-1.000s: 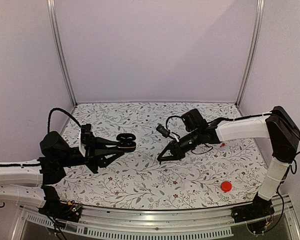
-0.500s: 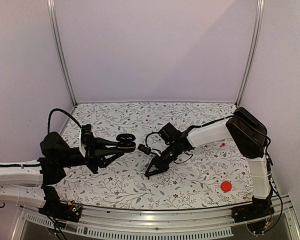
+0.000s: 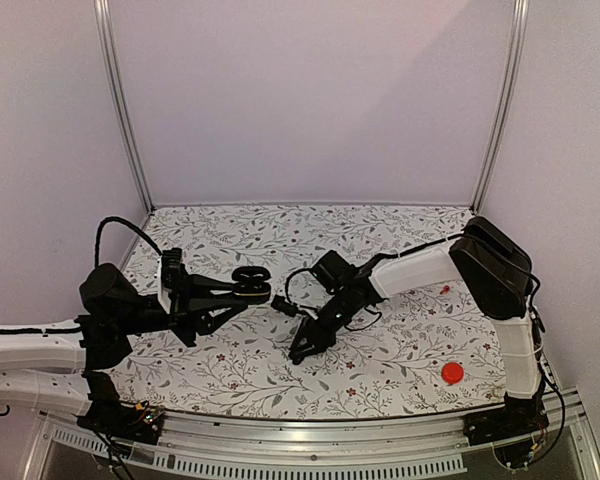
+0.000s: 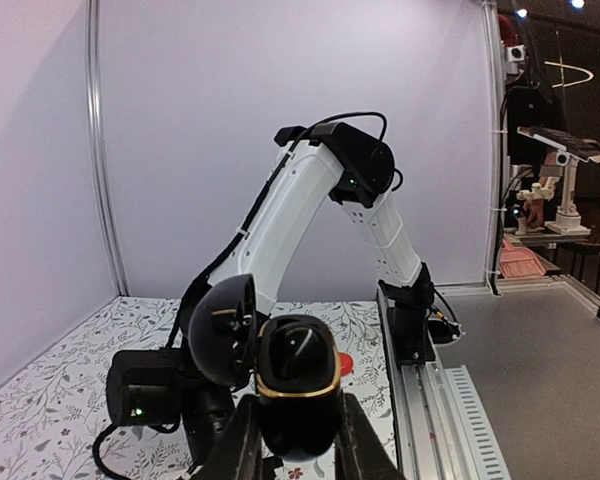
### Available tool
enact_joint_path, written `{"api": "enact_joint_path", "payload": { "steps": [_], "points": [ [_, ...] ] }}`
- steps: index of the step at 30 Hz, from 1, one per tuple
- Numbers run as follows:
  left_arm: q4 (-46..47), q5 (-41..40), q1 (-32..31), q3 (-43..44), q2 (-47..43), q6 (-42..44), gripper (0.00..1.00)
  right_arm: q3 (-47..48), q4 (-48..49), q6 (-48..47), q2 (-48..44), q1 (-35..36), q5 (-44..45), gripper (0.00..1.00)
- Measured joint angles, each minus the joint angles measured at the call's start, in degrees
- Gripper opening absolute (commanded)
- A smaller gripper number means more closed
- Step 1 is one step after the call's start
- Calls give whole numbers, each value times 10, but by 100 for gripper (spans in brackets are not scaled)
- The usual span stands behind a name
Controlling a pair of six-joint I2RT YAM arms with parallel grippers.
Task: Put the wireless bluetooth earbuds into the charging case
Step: Place the right earbud at the center of the board, then move the right earbud to the center of the board.
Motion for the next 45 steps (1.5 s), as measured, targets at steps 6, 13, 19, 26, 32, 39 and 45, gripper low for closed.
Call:
{"api": "enact_joint_path", "payload": {
  "steps": [6,13,19,26,32,39,45],
  "points": [
    [0,0,1,0,0,0,17,2,1,-9,-9,4,34,38],
    [1,-1,1,0,0,0,17,11,-30,-16,-34,5,117,40],
    [-2,-14,3,0,-3,-1,17,16,-90,-14,-99,18,215,39],
    [-5,-32,6,0,-10,-1,17,-18,-105,34,-144,113,316,35],
    [-6,-37,7,0,-13,-5,17,-37,-98,71,-150,162,345,30],
    [-8,-39,8,0,-24,-5,17,-15,-92,79,-122,155,369,28],
    [-9,-39,8,-1,-28,-5,17,-4,-91,78,-94,146,374,26]
  ]
}}
